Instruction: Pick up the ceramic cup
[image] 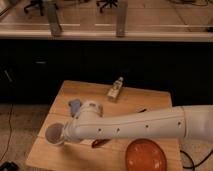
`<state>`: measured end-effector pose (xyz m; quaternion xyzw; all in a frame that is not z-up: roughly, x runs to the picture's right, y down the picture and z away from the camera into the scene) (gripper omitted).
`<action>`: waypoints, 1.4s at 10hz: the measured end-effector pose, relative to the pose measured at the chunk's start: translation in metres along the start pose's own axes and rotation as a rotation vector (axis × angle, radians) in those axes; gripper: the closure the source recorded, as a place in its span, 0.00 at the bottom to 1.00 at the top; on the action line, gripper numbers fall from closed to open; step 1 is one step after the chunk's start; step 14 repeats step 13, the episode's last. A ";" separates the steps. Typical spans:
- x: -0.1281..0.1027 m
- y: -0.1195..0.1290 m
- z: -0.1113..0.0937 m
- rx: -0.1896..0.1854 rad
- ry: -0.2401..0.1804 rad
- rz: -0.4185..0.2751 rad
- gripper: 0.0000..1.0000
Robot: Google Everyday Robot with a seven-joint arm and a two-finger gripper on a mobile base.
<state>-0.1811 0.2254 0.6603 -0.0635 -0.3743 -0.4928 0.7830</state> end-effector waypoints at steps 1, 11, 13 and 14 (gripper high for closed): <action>0.002 0.002 0.000 0.008 -0.013 0.027 1.00; 0.016 0.014 0.004 0.073 -0.132 0.131 1.00; 0.016 0.014 0.004 0.074 -0.133 0.132 1.00; 0.016 0.014 0.004 0.074 -0.133 0.132 1.00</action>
